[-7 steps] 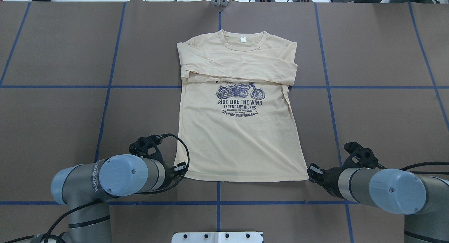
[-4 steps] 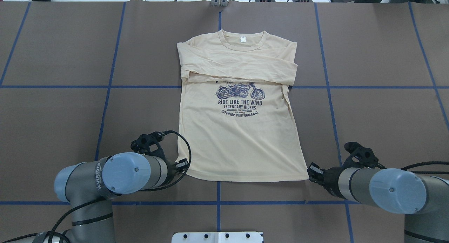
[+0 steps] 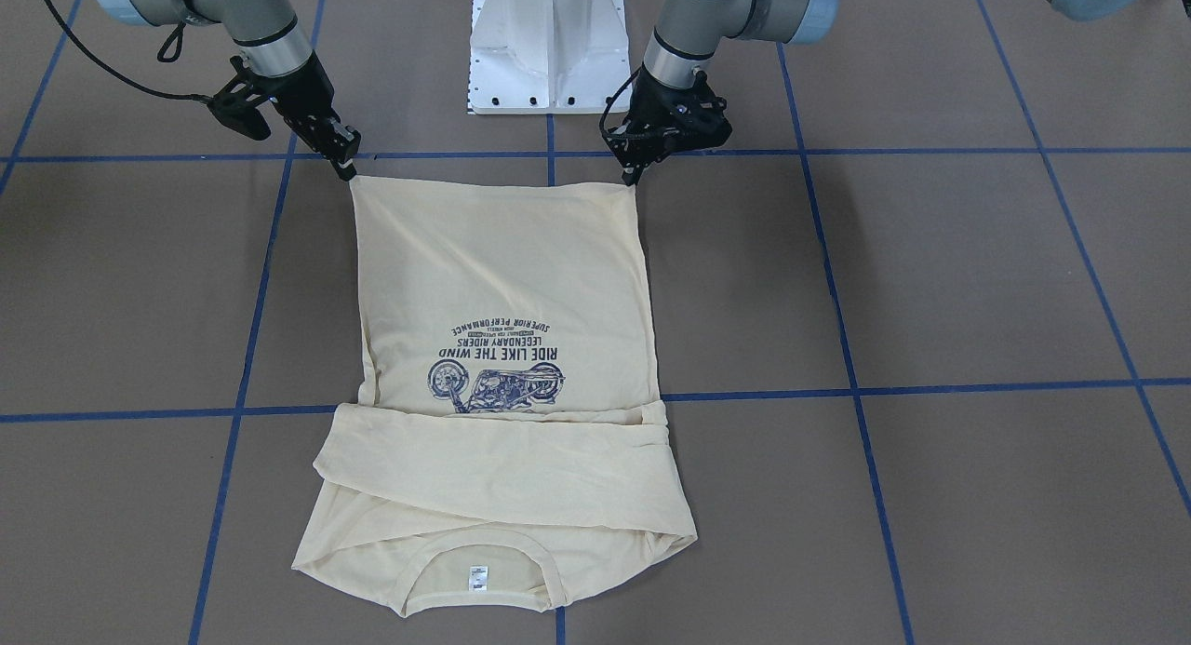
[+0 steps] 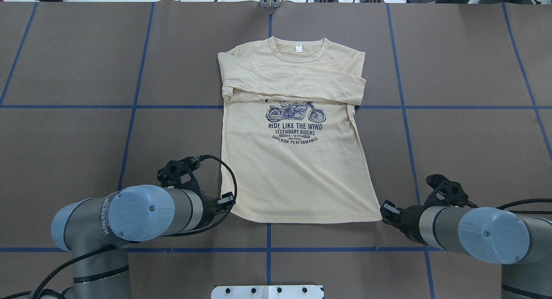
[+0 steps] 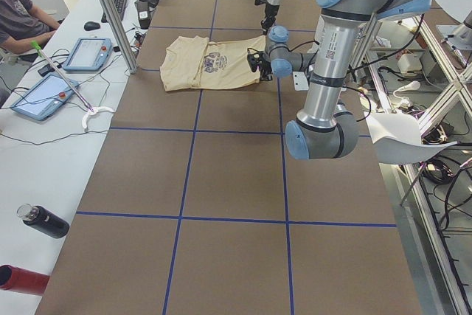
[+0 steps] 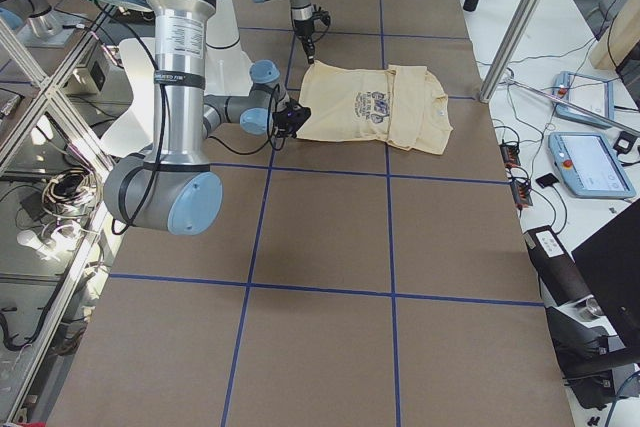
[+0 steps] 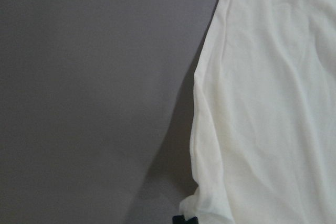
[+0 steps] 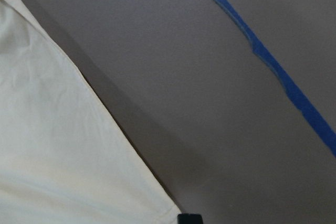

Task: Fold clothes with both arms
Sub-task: 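Grasp both hem corners nearest the robot with the left and right grippers, then lift the hem with both grippers and fold it toward the collar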

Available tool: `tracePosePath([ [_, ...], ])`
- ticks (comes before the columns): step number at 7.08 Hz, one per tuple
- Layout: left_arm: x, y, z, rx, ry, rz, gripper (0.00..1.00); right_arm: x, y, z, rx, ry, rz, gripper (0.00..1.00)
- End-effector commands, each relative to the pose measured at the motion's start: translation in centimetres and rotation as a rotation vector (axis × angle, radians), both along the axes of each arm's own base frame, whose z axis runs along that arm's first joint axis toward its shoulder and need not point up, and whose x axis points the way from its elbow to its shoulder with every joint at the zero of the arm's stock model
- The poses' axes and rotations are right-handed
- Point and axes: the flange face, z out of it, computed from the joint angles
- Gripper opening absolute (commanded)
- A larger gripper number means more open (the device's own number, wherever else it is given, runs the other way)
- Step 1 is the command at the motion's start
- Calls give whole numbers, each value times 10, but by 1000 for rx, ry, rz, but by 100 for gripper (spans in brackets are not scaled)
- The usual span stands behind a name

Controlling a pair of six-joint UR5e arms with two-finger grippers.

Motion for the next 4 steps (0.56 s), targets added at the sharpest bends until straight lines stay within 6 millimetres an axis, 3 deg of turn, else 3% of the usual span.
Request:
tracePosePath([
  [1, -33, 33, -38, -4, 1, 40, 0, 14, 7, -3, -15, -6, -22, 0],
  [4, -51, 77, -59, -46, -19, 112, 0, 40, 31, -24, -101, -64, -157, 0],
])
